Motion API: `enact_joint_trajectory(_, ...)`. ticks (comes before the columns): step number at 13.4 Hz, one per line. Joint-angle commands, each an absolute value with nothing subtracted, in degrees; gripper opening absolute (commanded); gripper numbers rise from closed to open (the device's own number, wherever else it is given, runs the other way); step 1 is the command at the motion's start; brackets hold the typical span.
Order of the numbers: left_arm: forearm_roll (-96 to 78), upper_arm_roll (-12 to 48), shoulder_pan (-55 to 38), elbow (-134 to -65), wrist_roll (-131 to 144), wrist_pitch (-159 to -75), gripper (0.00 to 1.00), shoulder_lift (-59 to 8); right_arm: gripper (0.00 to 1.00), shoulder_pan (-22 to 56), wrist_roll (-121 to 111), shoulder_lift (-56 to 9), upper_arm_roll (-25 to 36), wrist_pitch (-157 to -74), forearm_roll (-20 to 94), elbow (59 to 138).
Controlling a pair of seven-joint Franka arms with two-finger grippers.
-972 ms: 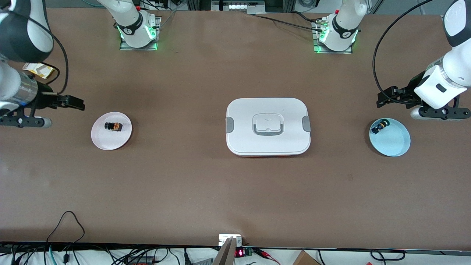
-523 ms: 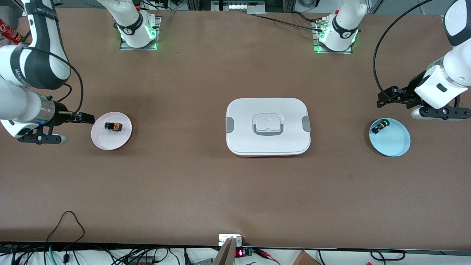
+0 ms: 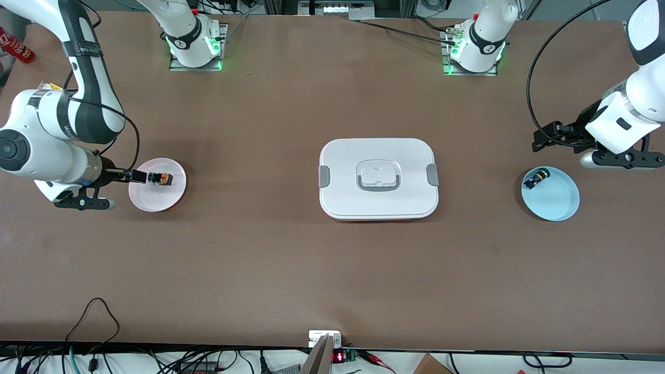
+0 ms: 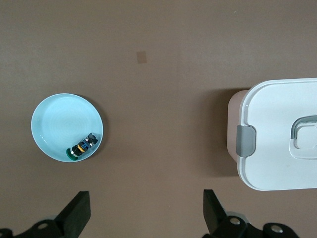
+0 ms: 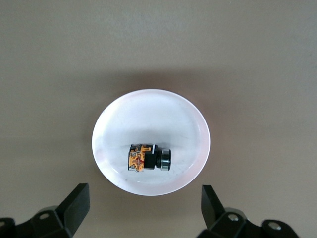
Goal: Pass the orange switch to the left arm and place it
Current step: 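Lower the right gripper around the orange switch and close it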
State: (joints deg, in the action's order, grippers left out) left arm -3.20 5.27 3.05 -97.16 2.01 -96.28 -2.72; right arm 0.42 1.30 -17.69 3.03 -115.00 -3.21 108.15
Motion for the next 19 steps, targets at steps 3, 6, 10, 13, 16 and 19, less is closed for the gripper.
enact_joint_trajectory(3, -2.28, 5.45, 2.90, -95.27, 2.90, -94.92, 1.00, -3.60, 1.00, 0.09, 1.58, -19.15, 2.64, -124.34, -3.87, 113.28)
enact_joint_trajectory(6, -2.29, 5.45, 2.90, -95.27, 2.90, -94.92, 1.00, -3.60, 1.00, -0.09, 1.50, -20.38, 2.64, -124.89, -3.95, 113.55)
enact_joint_trajectory(10, -2.29, 5.45, 2.90, -95.27, 2.90, -94.92, 1.00, -3.60, 1.00, 0.18, 2.89, -22.15, 2.64, -125.07, -4.92, 114.08)
enact_joint_trajectory(13, -2.29, 5.36, 2.90, -95.27, 2.90, -94.92, 1.00, -3.60, 1.00, 0.09, 2.99, -23.64, 2.64, -126.03, -4.92, 115.05)
enact_joint_trajectory(16, -2.29, 5.36, 2.90, -95.27, 2.90, -94.92, 1.00, -3.60, 1.00, 0.09, 2.99, -25.04, 2.64, -126.65, -5.10, 116.01)
enact_joint_trajectory(19, -2.29, 5.36, 2.90, -95.27, 2.90, -94.92, 1.00, -3.60, 1.00, 0.09, 2.99, -25.92, 2.72, -127.27, -5.18, 116.54)
